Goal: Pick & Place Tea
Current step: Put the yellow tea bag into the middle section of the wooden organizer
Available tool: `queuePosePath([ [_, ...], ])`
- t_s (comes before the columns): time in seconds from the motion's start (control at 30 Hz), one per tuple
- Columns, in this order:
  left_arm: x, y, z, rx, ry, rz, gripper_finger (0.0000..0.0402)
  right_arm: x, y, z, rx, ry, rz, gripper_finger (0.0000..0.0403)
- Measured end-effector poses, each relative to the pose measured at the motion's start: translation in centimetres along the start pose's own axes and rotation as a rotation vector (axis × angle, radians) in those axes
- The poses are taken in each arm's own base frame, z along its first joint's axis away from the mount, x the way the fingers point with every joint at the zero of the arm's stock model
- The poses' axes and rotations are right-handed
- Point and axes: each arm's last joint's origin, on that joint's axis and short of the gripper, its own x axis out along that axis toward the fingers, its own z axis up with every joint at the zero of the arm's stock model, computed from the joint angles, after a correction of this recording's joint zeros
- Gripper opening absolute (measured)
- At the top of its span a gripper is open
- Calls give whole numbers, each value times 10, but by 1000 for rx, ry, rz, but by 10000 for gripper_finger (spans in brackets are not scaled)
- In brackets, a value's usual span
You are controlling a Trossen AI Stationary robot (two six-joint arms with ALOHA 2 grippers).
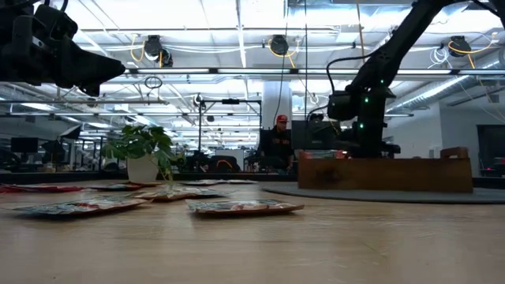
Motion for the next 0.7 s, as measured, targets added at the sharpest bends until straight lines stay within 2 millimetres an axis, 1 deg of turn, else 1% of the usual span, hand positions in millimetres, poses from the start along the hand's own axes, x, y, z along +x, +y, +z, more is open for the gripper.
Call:
queuePosePath([
  [0.1, 0, 0, 0, 0, 0, 0, 72, -15, 10, -2, -40, -51, 24, 15],
  [0.27, 0, 0, 0, 0, 0, 0, 72, -46, 27, -7, -99, -162, 66, 15],
  [0.4, 0, 0, 0, 0, 0, 0, 72, -74, 44, -20, -138, -235, 113, 15],
  [0.53, 0, 0, 0, 0, 0, 0, 72, -93, 66, -48, -196, -278, 182, 15],
  [0.6, 0, 0, 0, 0, 0, 0, 72, -96, 75, -68, -209, -274, 211, 15],
  [0.7, 0, 0, 0, 0, 0, 0, 72, -94, 88, -105, -217, -265, 215, 15],
])
